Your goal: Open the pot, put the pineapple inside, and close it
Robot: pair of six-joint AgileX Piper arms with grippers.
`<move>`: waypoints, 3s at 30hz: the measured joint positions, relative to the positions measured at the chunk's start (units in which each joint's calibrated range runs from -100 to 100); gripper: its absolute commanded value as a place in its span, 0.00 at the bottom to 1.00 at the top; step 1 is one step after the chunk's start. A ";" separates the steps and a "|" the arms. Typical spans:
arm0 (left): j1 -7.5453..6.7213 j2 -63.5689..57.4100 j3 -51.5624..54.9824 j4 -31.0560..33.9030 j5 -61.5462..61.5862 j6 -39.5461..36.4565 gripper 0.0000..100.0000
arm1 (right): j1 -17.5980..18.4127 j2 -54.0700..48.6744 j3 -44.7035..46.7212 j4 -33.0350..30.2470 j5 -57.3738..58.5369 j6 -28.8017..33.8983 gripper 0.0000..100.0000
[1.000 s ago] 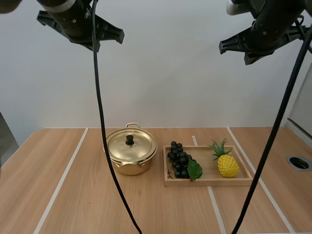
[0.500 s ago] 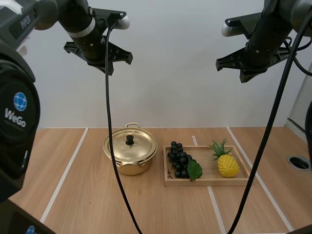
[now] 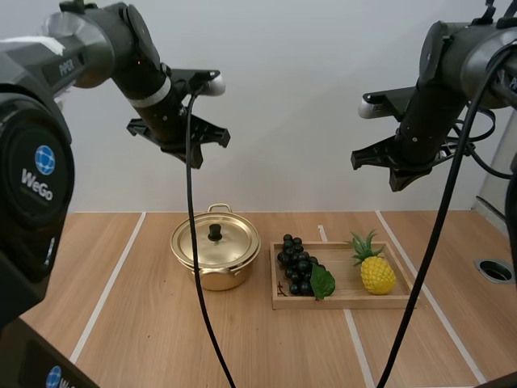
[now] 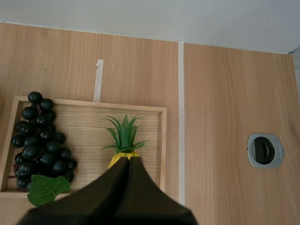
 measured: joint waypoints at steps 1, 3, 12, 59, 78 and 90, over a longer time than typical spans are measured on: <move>0.00 0.00 1.50 0.00 0.00 0.97 0.00 | 0.00 0.00 0.11 0.00 -0.19 0.00 0.00; 0.00 0.30 3.79 -0.10 0.00 2.91 0.00 | 0.00 0.00 0.28 0.00 -0.20 0.00 0.00; 0.00 6.17 7.30 -1.16 0.00 5.87 0.09 | 0.00 0.00 0.33 0.00 -0.71 0.00 0.00; -4.99 14.15 7.30 8.53 -11.98 7.13 1.00 | 0.00 6.14 6.77 0.00 -5.59 -0.98 0.00; -4.99 17.80 7.30 6.83 -11.08 7.13 1.00 | 0.00 6.14 6.77 0.00 -6.26 -1.08 0.00; -4.99 19.99 7.30 6.59 -11.52 7.13 1.00 | 0.00 6.14 6.77 0.00 -7.01 -1.47 0.00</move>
